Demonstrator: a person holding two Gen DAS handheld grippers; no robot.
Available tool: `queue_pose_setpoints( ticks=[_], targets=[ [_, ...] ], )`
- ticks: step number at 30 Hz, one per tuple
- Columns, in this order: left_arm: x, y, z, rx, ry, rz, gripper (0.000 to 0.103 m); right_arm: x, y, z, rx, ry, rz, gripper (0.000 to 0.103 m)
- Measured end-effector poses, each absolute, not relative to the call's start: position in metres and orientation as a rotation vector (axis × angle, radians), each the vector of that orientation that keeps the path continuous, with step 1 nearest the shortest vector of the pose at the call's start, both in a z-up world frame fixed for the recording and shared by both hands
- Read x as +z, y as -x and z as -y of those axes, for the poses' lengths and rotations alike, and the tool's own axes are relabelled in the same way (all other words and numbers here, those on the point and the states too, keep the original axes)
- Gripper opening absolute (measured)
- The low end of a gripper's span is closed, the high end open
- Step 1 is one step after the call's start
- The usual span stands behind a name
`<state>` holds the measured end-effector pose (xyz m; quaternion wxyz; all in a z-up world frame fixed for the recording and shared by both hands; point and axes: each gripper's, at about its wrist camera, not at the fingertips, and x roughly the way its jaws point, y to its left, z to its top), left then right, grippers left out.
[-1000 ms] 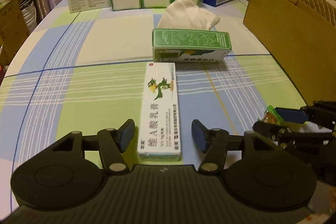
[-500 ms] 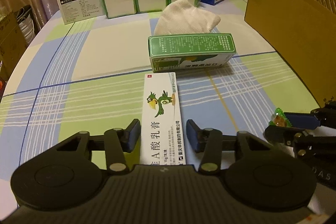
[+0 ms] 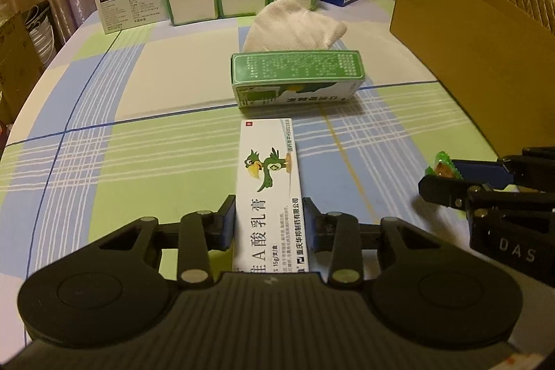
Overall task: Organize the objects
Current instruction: 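Grasp the white medicine box with the left tool while the right tool holds the candy, then carry the white medicine box and candy toward the cardboard box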
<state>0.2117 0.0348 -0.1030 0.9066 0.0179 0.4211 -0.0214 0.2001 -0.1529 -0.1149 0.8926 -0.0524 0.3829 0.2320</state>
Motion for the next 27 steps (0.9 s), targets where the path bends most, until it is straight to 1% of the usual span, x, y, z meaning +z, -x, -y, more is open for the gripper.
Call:
queue_pose_setpoints(
  ticks=[9,17,27],
  targets=[
    [-0.051,-0.157,-0.013,-0.026,0.038,-0.814,0.033,-0.07,-0.161,0.188,0.445,0.069,-0.754,0.024],
    [-0.003,-0.105,0.031,-0.032,0.056,-0.764,0.033,-0.03,-0.113,0.22,0.411,0.04,-0.715,0.024],
    [0.032,-0.072,0.076,-0.102,0.059,-0.734,0.033,0.007,-0.076,0.267,0.357,0.015,-0.661,0.024]
  ],
)
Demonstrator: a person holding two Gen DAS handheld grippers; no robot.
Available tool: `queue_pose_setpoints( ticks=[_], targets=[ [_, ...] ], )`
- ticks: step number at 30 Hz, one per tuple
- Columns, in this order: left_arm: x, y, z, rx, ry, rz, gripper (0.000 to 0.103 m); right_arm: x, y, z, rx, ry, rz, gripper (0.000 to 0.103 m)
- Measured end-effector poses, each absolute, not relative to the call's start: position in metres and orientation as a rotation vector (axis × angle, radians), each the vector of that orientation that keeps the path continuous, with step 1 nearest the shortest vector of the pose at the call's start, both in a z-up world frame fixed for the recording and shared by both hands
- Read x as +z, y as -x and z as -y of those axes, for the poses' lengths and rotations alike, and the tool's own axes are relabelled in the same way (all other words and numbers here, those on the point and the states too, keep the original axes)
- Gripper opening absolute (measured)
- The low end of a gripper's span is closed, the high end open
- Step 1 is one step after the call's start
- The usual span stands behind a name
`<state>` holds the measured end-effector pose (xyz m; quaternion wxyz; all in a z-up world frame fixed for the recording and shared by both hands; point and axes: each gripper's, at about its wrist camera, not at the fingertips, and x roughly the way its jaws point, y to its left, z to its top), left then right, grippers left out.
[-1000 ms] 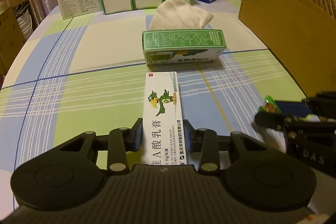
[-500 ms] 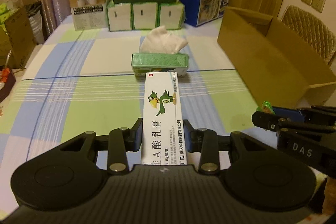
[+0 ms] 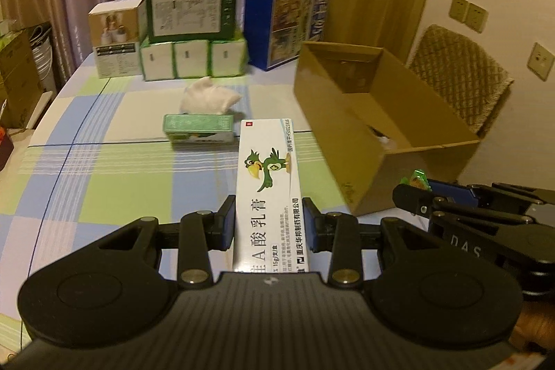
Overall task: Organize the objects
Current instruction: 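Carry the white medicine box and candy toward the cardboard box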
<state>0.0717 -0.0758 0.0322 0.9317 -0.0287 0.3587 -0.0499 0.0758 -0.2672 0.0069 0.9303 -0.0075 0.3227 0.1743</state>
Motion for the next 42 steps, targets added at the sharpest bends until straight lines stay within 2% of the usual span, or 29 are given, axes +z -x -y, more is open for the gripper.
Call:
queue_pose_setpoints(
  ticks=[16,42],
  targets=[
    [0.044,-0.055,0.111,-0.163,0.039,-0.727,0.033,0.028,-0.059,0.307,0.292,-0.021,-0.623,0.024],
    [0.051,-0.08,0.174,-0.297,0.024,-0.737,0.033,0.043,-0.08,0.376,0.154,-0.065,-0.611,0.024]
  ],
)
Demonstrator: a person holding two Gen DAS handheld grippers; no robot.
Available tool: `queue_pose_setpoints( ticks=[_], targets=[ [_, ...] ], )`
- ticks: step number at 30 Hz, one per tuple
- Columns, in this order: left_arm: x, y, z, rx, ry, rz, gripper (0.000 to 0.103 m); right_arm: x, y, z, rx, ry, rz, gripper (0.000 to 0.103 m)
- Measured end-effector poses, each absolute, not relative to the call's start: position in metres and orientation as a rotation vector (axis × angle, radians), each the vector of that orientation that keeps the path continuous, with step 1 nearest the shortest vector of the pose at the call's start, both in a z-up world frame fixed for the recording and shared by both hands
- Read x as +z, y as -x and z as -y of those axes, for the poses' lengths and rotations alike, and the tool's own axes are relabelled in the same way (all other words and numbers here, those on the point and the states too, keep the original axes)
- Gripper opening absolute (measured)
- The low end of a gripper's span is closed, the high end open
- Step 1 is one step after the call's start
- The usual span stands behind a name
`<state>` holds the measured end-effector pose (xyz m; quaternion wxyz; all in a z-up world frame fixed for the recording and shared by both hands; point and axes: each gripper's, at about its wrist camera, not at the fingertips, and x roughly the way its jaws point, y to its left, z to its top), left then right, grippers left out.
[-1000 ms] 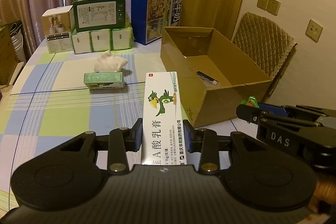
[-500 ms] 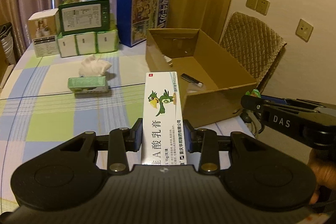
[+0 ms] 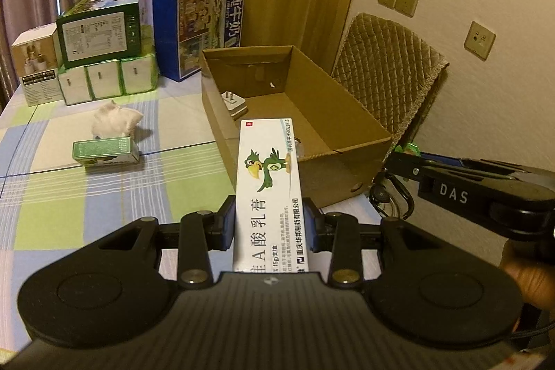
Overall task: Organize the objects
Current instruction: 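Carry the white medicine box and candy toward the cardboard box, then lower the medicine box into the box with the left tool while the right tool holds the candy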
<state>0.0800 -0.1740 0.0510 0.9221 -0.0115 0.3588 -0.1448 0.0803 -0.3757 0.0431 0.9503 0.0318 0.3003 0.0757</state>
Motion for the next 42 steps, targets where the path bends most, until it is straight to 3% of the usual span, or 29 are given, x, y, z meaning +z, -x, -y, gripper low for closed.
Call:
queue_pose_setpoints(
  ticks=[20,42],
  targets=[
    [0.051,-0.098,0.188,-0.313,0.009,-0.743,0.033,0.041,-0.094,0.382,0.154,-0.06,-0.613,0.024],
    [0.059,-0.184,0.222,-0.316,-0.001,-0.753,0.033,0.056,-0.185,0.4,0.211,-0.021,-0.618,0.024]
  ],
)
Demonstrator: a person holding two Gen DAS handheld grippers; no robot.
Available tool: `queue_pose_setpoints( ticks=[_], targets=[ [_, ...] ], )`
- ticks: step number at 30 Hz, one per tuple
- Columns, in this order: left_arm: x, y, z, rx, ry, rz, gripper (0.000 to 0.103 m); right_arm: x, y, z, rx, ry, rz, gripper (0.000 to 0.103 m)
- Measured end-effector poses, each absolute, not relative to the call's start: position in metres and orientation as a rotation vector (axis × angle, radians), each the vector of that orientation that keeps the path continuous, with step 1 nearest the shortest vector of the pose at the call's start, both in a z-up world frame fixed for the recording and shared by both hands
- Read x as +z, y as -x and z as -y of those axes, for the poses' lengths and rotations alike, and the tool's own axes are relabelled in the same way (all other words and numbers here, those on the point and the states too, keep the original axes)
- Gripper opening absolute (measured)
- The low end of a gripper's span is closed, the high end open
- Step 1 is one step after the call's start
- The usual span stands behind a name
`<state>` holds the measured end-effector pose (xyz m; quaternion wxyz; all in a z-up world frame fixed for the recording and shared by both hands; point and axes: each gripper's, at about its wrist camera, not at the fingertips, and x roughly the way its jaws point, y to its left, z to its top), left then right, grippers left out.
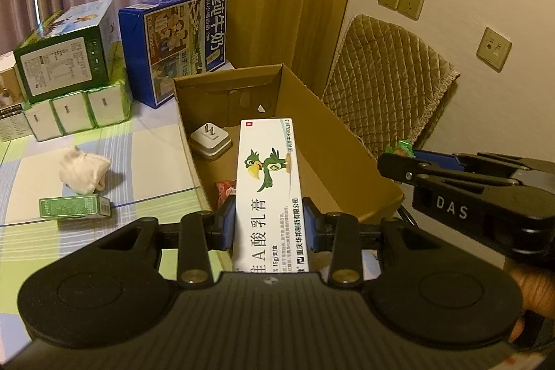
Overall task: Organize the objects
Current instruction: 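Lower the medicine box into the box with the left tool while the right tool holds the candy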
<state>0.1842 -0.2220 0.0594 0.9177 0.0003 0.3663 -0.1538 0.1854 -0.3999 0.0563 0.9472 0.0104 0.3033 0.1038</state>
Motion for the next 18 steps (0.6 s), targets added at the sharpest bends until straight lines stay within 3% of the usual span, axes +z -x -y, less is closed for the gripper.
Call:
queue_pose_setpoints(
  ticks=[18],
  targets=[
    [0.035,-0.257,0.222,-0.315,0.008,-0.819,0.033,0.044,-0.257,0.403,0.231,-0.047,-0.685,0.024]
  ],
)
